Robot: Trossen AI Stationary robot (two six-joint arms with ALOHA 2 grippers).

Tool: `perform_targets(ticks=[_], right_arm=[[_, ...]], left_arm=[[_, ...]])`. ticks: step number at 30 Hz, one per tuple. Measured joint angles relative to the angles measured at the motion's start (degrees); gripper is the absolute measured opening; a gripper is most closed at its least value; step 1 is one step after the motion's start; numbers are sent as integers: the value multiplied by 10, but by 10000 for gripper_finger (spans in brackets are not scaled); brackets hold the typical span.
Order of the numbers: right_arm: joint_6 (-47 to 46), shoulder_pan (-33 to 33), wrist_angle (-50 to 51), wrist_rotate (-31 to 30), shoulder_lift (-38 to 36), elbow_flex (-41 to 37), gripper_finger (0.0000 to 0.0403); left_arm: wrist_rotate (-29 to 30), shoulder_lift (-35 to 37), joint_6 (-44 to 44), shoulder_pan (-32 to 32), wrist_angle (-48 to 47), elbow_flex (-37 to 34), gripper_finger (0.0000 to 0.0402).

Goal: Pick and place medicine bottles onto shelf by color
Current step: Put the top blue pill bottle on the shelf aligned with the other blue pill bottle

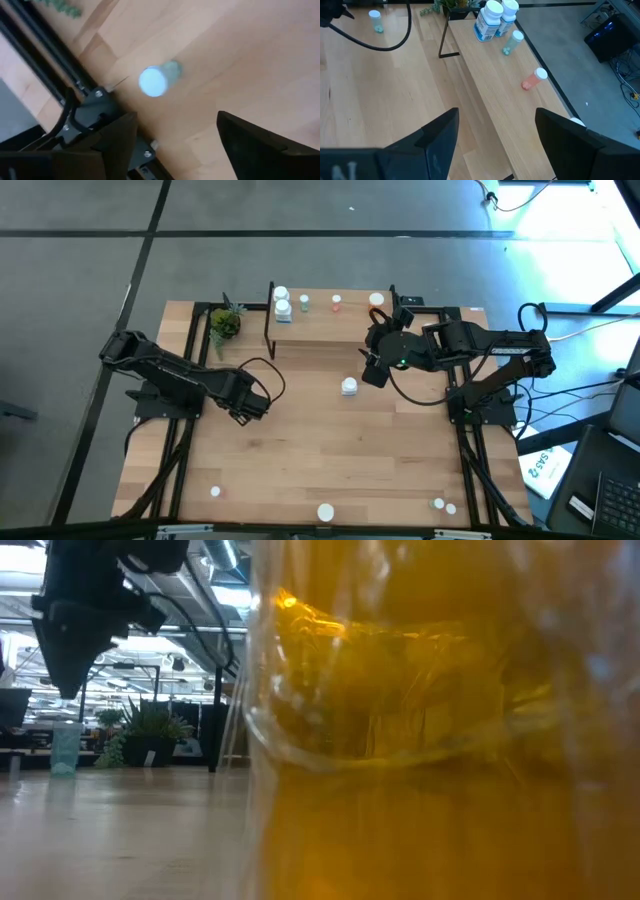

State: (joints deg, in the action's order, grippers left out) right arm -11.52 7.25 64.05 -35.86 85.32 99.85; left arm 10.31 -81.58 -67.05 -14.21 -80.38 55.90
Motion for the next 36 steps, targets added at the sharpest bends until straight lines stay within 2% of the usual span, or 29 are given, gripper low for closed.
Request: perform_targets(ticks=[4, 21, 36], right_arm=[[0, 0, 0, 0, 0, 0, 264], [0, 0, 0, 0, 0, 0, 264], [0, 0, 0, 0, 0, 0, 264]], left_arm=[[-1, 0, 14, 14, 22, -25, 284], [21, 0, 59, 70, 87, -88, 285], [16, 0, 62, 77, 141, -132, 284]])
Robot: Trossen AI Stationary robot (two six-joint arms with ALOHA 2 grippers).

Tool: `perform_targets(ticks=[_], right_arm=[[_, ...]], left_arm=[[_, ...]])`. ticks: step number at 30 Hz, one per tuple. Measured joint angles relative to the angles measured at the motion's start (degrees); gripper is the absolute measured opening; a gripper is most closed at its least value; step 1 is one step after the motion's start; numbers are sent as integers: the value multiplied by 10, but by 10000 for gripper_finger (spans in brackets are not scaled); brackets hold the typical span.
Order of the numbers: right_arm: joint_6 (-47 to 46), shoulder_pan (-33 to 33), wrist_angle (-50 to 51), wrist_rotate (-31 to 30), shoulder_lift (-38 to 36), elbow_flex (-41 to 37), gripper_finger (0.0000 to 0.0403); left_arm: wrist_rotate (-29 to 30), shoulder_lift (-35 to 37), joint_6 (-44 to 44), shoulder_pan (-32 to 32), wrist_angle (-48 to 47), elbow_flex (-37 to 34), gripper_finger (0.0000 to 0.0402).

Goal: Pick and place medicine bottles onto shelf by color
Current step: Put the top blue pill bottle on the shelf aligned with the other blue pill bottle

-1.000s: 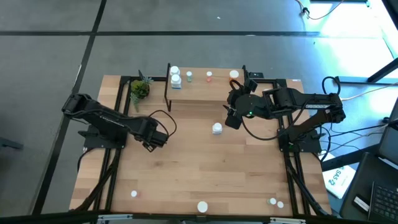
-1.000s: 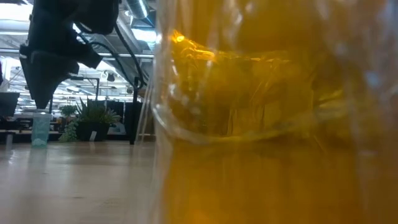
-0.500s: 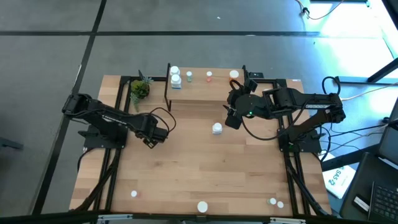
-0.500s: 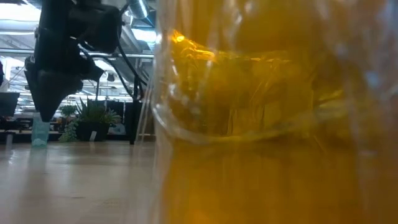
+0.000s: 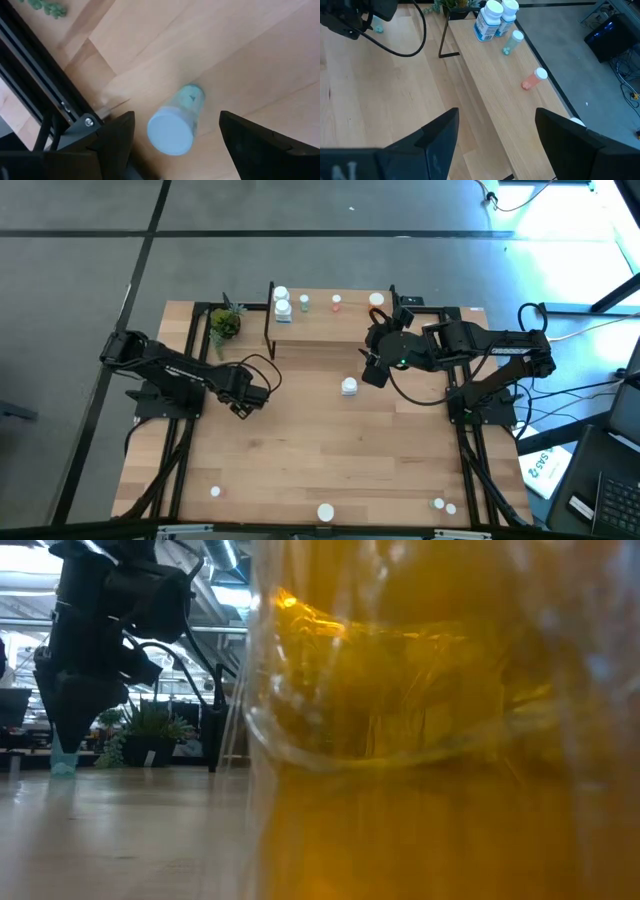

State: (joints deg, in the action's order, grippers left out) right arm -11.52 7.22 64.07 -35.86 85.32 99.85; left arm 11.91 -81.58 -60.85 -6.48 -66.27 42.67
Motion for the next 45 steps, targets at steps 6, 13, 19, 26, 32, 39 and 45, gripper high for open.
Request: perform_targets(ticks=[6, 13, 19, 26, 32, 39, 45], right_arm=[[0, 0, 0, 0, 0, 0, 264], [0, 0, 0, 0, 0, 0, 264], [0, 0, 0, 0, 0, 0, 264], [0, 0, 0, 0, 0, 0, 264], [0, 0, 0, 0, 0, 0, 264], [0, 0, 0, 0, 0, 0, 264], [0, 0, 0, 0, 0, 0, 264]], left_arm=[[0, 0, 14, 0, 11, -2, 264], [0, 0, 15, 0, 10, -2, 216], [0, 0, 15, 0, 10, -2, 175], [7, 0, 36, 0, 18, -2, 130], [6, 0, 48, 0, 30, 5, 111], [6, 0, 62, -5, 22, 44, 112], [10, 0, 101, -5, 22, 87, 112]])
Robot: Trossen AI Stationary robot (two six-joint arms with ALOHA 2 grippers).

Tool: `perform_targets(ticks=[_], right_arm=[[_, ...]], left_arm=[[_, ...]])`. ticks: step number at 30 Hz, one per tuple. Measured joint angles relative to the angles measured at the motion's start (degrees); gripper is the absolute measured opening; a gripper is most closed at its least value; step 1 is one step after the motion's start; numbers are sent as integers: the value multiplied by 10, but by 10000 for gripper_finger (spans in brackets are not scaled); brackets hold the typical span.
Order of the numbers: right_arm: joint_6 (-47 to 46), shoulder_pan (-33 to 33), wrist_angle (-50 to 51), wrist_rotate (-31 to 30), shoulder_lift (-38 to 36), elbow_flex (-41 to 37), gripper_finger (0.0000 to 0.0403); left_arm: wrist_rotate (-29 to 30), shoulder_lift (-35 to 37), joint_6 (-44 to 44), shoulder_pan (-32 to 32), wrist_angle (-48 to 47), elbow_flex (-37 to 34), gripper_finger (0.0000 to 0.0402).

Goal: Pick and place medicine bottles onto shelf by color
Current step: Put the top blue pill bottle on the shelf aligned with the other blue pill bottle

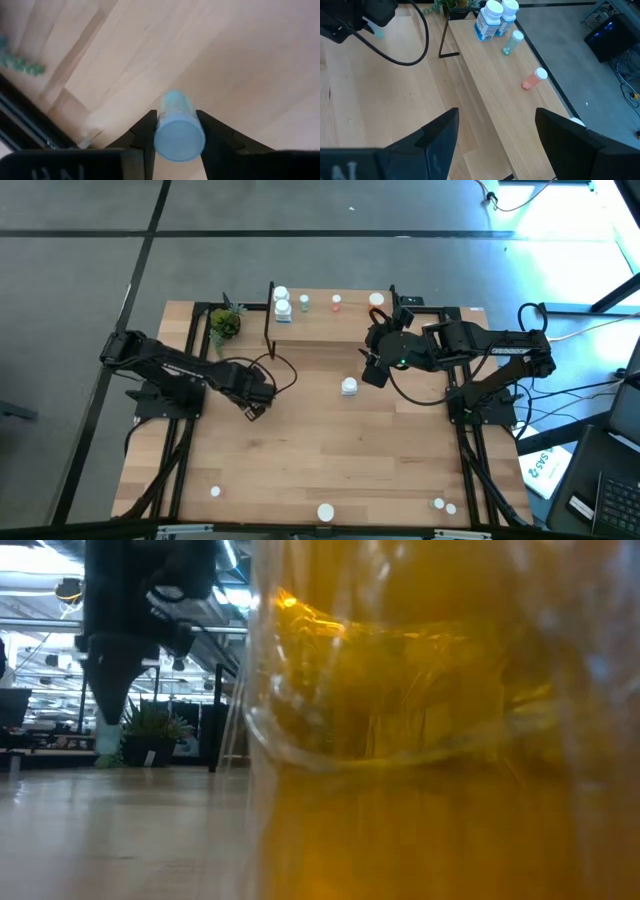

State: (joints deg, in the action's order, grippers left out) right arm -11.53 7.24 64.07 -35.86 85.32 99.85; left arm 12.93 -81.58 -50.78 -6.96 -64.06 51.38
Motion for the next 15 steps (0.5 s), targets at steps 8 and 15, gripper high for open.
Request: perform_targets(ticks=[8, 15], right_arm=[[0, 0, 0, 0, 0, 0, 264], [0, 0, 0, 0, 0, 0, 264]], left_arm=[[1, 0, 80, -5, -3, 98, 111], [3, 0, 165, -3, -11, 204, 111]])
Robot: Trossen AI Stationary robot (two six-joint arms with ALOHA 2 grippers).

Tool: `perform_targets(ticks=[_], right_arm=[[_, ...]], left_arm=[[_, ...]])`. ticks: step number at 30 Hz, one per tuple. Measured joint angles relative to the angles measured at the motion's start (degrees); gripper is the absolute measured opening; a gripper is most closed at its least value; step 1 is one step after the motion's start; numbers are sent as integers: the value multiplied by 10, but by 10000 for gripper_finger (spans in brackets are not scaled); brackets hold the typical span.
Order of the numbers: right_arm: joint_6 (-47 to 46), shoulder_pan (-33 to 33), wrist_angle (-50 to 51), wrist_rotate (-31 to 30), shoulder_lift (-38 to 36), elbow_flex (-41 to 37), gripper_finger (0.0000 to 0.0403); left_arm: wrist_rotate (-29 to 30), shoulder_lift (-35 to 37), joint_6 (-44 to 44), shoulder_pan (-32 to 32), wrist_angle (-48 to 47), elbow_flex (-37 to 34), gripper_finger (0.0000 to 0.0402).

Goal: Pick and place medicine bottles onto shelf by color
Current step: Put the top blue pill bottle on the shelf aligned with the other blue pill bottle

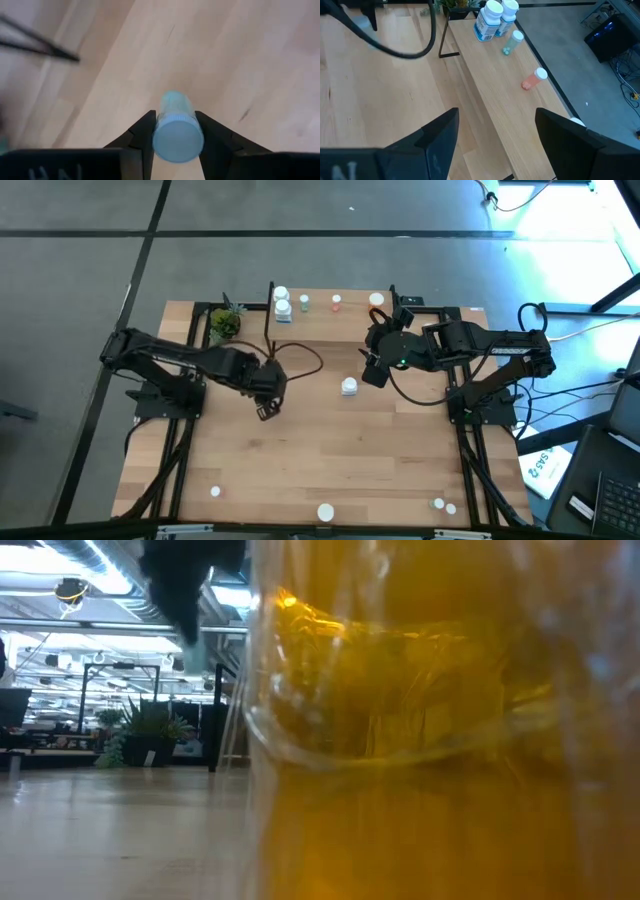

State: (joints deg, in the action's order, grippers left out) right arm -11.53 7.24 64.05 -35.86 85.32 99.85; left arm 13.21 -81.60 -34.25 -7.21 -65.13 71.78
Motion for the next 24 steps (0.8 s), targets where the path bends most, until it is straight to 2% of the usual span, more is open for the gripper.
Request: perform_targets(ticks=[7, 16, 18, 24], right_arm=[[2, 0, 0, 0, 0, 0, 264], [25, 0, -1, 2, 0, 0, 264], [42, 0, -1, 31, 0, 0, 264], [104, 0, -19, 188, 0, 0, 264]], left_arm=[[19, 0, 63, 38, -26, 92, 110], [24, 0, 185, 116, -30, 173, 109], [24, 0, 205, 132, -30, 181, 109], [24, 0, 257, 179, -17, 184, 109]])
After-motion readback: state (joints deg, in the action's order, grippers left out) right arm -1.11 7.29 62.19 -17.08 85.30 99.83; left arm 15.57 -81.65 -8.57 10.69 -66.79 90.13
